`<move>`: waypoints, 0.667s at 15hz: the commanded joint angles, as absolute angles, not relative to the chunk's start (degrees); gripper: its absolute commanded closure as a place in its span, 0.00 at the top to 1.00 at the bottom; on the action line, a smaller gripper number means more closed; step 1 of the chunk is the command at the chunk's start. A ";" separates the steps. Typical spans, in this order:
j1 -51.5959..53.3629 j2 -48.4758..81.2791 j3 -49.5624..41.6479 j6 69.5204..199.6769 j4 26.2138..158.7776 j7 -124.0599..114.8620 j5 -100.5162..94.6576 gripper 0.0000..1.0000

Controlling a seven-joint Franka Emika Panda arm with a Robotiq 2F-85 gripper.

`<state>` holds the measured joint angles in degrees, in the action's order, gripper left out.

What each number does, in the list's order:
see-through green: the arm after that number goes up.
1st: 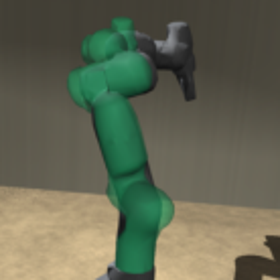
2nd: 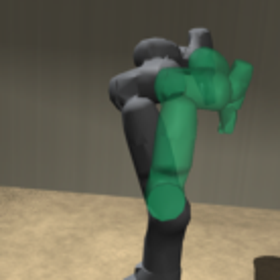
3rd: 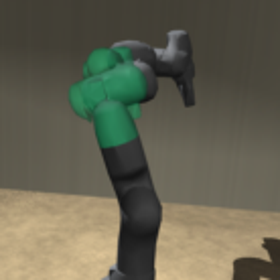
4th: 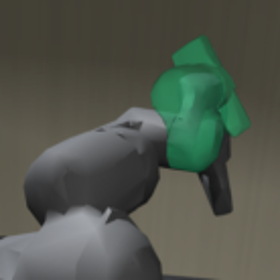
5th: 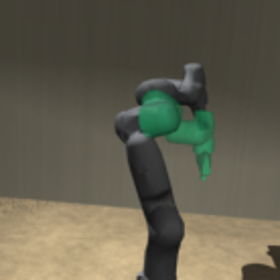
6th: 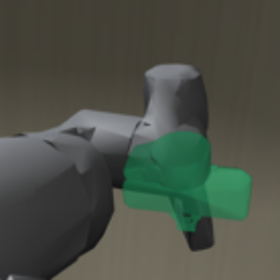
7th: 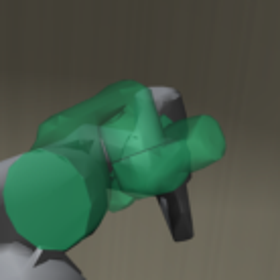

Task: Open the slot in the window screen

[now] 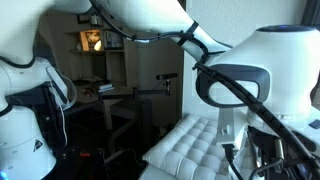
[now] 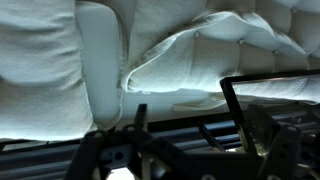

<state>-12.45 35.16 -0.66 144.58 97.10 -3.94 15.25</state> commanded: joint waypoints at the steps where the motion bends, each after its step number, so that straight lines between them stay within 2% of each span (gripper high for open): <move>1: -12.87 35.32 -0.61 142.83 95.47 -2.89 16.26 1.00; 10: -12.34 35.50 -1.12 144.13 96.59 -3.36 15.75 1.00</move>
<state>-12.65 35.49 -0.73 144.32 96.71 -3.53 15.47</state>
